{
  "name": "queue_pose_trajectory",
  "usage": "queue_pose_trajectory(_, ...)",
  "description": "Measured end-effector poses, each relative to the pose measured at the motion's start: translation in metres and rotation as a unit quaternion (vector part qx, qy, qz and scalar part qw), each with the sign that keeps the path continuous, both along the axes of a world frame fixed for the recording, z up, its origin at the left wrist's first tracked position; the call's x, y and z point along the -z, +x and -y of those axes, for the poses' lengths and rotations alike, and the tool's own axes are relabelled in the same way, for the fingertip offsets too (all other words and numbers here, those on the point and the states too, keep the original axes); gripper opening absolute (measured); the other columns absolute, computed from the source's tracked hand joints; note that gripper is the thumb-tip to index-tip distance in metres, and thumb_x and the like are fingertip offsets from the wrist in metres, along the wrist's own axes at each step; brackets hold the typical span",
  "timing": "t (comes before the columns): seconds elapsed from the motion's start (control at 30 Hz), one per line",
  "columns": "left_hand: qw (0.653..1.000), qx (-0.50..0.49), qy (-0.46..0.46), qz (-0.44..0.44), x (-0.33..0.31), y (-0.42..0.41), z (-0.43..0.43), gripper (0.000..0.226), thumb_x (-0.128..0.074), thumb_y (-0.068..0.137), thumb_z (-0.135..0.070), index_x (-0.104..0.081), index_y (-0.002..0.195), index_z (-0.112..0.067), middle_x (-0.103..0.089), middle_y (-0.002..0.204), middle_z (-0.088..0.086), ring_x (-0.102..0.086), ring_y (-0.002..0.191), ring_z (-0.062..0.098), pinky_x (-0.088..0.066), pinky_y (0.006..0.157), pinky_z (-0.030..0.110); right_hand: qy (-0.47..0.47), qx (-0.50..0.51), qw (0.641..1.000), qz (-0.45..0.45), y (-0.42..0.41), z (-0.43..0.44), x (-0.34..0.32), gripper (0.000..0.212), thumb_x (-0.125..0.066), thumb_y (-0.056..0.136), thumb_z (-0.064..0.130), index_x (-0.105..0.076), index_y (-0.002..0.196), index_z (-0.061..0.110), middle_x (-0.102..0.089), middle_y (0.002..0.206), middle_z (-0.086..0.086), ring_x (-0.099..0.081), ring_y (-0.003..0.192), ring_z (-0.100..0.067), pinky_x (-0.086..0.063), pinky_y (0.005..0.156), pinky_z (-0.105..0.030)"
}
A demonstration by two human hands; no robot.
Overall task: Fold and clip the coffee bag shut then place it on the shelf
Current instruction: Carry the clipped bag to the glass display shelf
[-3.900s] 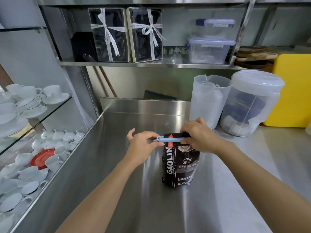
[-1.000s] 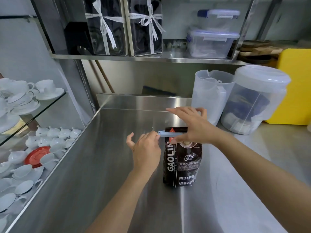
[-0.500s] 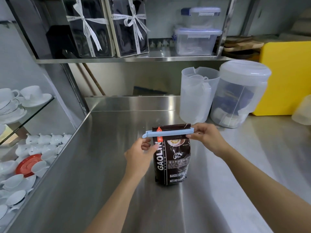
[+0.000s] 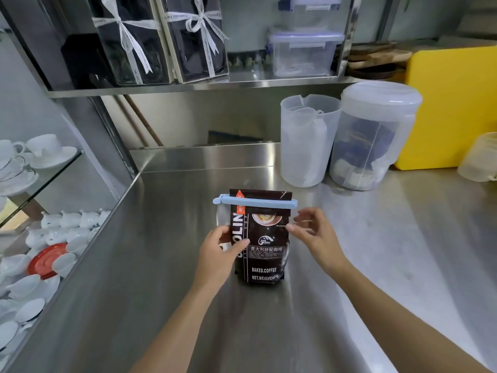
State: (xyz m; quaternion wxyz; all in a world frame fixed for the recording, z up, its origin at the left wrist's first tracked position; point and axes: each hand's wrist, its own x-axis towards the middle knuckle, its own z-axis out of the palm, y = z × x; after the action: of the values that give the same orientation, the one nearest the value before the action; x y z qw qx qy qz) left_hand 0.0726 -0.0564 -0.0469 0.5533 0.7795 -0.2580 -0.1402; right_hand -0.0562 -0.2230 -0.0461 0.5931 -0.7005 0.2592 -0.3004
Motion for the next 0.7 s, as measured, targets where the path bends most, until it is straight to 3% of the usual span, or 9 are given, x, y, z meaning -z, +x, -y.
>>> queue_pose_trajectory(0.13, 0.999, 0.015, 0.018, -0.029, 0.015, -0.004, -0.01, 0.045, -0.076, 0.07, -0.015, -0.05, 0.099, -0.037, -0.057, 0.109, -0.009, -0.053, 0.106, 0.012, -0.039, 0.086, 0.027, 0.046, -0.008, 0.999, -0.016, -0.003, -0.027, 0.032, 0.058, -0.076, 0.058, 0.039, -0.042, 0.104, 0.028, -0.051, 0.107, 0.01, -0.053, 0.107, -0.017, -0.045, 0.089, -0.035)
queue_pose_trajectory(0.23, 0.998, 0.027, 0.004, -0.063, 0.022, -0.006, -0.013, 0.058, -0.074, 0.071, -0.008, -0.044, 0.095, -0.05, -0.049, 0.123, -0.01, -0.043, 0.118, 0.014, -0.036, 0.096, 0.033, 0.062, -0.02, 0.997, -0.03, 0.002, -0.045, 0.047, 0.06, -0.078, 0.064, 0.03, -0.039, 0.108, 0.023, -0.052, 0.112, 0.007, -0.053, 0.108, -0.011, -0.045, 0.085, -0.023)
queue_pose_trajectory(0.33, 0.995, 0.049, -0.002, -0.091, 0.027, -0.009, -0.015, 0.068, -0.071, 0.073, -0.005, -0.039, 0.098, -0.058, -0.041, 0.129, -0.011, -0.036, 0.124, 0.013, -0.033, 0.104, 0.038, 0.052, -0.007, 0.998, -0.029, 0.005, -0.052, 0.049, 0.055, -0.077, 0.068, 0.021, -0.039, 0.107, 0.019, -0.054, 0.109, 0.007, -0.054, 0.106, -0.011, -0.047, 0.087, -0.028)
queue_pose_trajectory(0.4, 0.991, 0.068, -0.032, -0.114, 0.032, -0.01, -0.014, 0.071, -0.067, 0.074, 0.003, -0.04, 0.099, -0.059, -0.051, 0.124, -0.006, -0.047, 0.119, 0.012, -0.04, 0.099, 0.031, 0.046, 0.0, 0.998, -0.03, 0.006, -0.053, 0.049, 0.054, -0.076, 0.069, 0.02, -0.038, 0.108, 0.019, -0.052, 0.106, 0.012, -0.053, 0.103, -0.007, -0.046, 0.088, -0.029)
queue_pose_trajectory(0.47, 0.986, 0.077, -0.061, -0.132, 0.034, -0.011, -0.012, 0.074, -0.062, 0.076, 0.009, -0.043, 0.097, -0.059, -0.06, 0.113, -0.001, -0.059, 0.106, 0.008, -0.049, 0.09, 0.025, 0.031, 0.004, 0.999, -0.034, 0.006, -0.053, 0.048, 0.052, -0.076, 0.07, 0.02, -0.038, 0.106, 0.021, -0.052, 0.103, 0.016, -0.052, 0.097, -0.002, -0.045, 0.083, -0.021)
queue_pose_trajectory(0.6, 0.987, 0.051, -0.072, -0.137, 0.025, -0.014, -0.012, 0.072, -0.062, 0.076, 0.008, -0.045, 0.094, -0.06, -0.063, 0.104, -0.005, -0.061, 0.099, 0.009, -0.048, 0.093, 0.046, -0.003, 0.007, 0.999, -0.036, 0.009, -0.05, 0.037, 0.049, -0.076, 0.069, 0.022, -0.042, 0.104, 0.019, -0.057, 0.1, 0.008, -0.054, 0.09, 0.003, -0.045, 0.068, -0.004)
queue_pose_trajectory(0.7, 0.99, 0.023, -0.083, -0.114, 0.009, -0.012, -0.018, 0.071, -0.065, 0.076, 0.003, -0.045, 0.091, -0.063, -0.067, 0.099, -0.011, -0.063, 0.094, 0.005, -0.049, 0.091, 0.05, -0.021, -0.007, 1.0, -0.02, 0.017, -0.05, 0.018, 0.051, -0.077, 0.068, 0.025, -0.044, 0.106, 0.017, -0.06, 0.106, 0.001, -0.059, 0.094, -0.006, -0.046, 0.076, -0.013)
